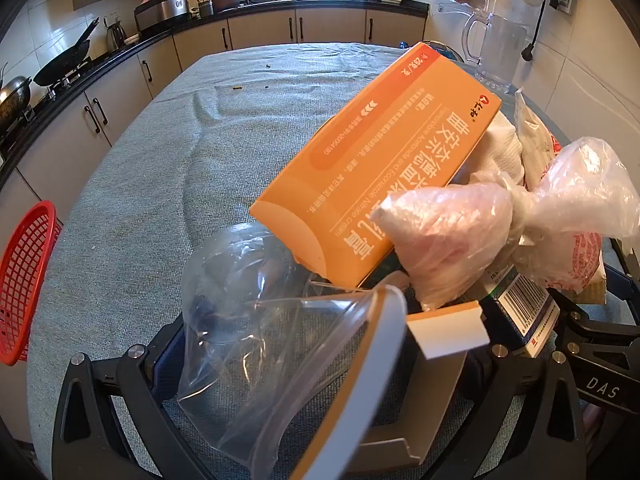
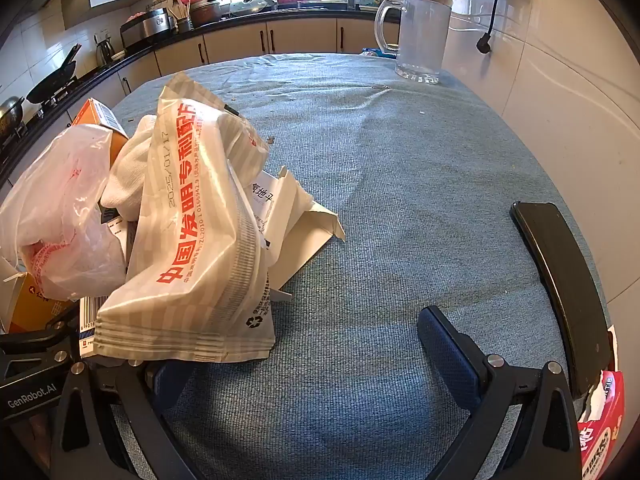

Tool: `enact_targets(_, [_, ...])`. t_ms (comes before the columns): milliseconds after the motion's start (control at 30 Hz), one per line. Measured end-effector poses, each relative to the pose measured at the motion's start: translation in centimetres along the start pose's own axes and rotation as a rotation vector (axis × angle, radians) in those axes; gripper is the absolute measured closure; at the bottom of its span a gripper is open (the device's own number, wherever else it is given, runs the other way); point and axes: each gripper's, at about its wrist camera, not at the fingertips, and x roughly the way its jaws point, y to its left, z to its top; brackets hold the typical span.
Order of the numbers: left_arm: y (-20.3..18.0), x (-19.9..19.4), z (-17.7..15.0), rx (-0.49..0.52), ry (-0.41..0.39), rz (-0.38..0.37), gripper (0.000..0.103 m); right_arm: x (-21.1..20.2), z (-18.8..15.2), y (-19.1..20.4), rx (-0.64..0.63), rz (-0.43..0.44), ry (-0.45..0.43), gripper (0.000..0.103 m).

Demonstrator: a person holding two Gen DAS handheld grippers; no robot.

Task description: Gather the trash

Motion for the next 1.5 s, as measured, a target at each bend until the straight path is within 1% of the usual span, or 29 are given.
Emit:
enact_targets(133, [0.0,-0.2,-0.3,0.011,0.003,0.000,0.000,0.0,0.1,0.1,-0.002,-0.002,0.002,0.000])
enact_targets(233, [0.2,-0.9,-1.2,0.027,0.001,-0.002,0.000,-0.4,-0.2,-0.3,0.007,0.005,0.027,0.000])
enact_targets(300, [0.2,-2.1,-2.4,0.053,-0.019,0.019,0.000,-1.0,-0.9,-0.3,0.004,0.028,0.050,0.000])
enact_targets(400, [0.6,-4.6,-4.1,0.080,-0.097,0.042,0.000,-3.0,-2.3,-0.2,0.003,0.033,0.021,0.000])
enact_targets(467, [1.1,-6.2,-5.3,0.083,-0.137,0.037,0.000,-4.4,-3.5,-0.2,0.005,0.038,-0.001,0.000])
enact_targets(567, [2.0,-8.6,-7.2,0.089,-0.200,0.049,0.000,-7.2,-5.0,0.5,0.003,0.038,-0.051,0.000])
enact_targets(700, [3.3,-11.9,-9.9,0.079,-0.289,0.077,0.000,-11.6,-7.2,1.8,-0.008,0.050,-0.162,0.000])
enact_targets(767, [4.0,-13.8,-11.3,0.059,-0.326,0.081,0.000,-14.1,-8.8,3.0,-0.011,0.058,-0.243,0.000])
enact_targets(867, [5.3,-15.8,-13.4,0.029,-0.376,0.117,0.000,-16.5,-10.5,4.9,-0.020,0.070,-0.306,0.000])
enact_targets(933, [6.1,-16.7,-14.6,0.009,-0.396,0.129,0.000,-17.5,-11.6,6.2,-0.023,0.079,-0.329,0.000])
enact_targets(1033, [7.7,-17.7,-15.4,-0.037,-0.405,0.157,0.000,-18.8,-12.7,7.3,-0.047,0.078,-0.360,0.000])
enact_targets(1100, [8.6,-18.2,-16.0,-0.074,-0.412,0.164,0.000,-19.5,-12.9,7.3,-0.051,0.076,-0.377,0.000])
enact_targets(1233, [9.6,-19.8,-17.1,-0.115,-0.460,0.182,0.000,-20.9,-13.4,7.4,-0.046,0.050,-0.418,0.000])
enact_targets(1300, [9.8,-19.6,-18.2,-0.124,-0.473,0.178,0.000,-21.3,-13.9,7.7,-0.046,0.054,-0.439,0.000])
enact_targets(1367, [9.9,-19.6,-18.6,-0.127,-0.478,0.197,0.000,-21.4,-14.1,8.4,-0.061,0.045,-0.447,0.000])
enact_targets(1500, [10.1,-19.1,-18.6,-0.130,-0.471,0.212,0.000,-20.9,-14.2,9.0,-0.087,0.045,-0.449,0.000])
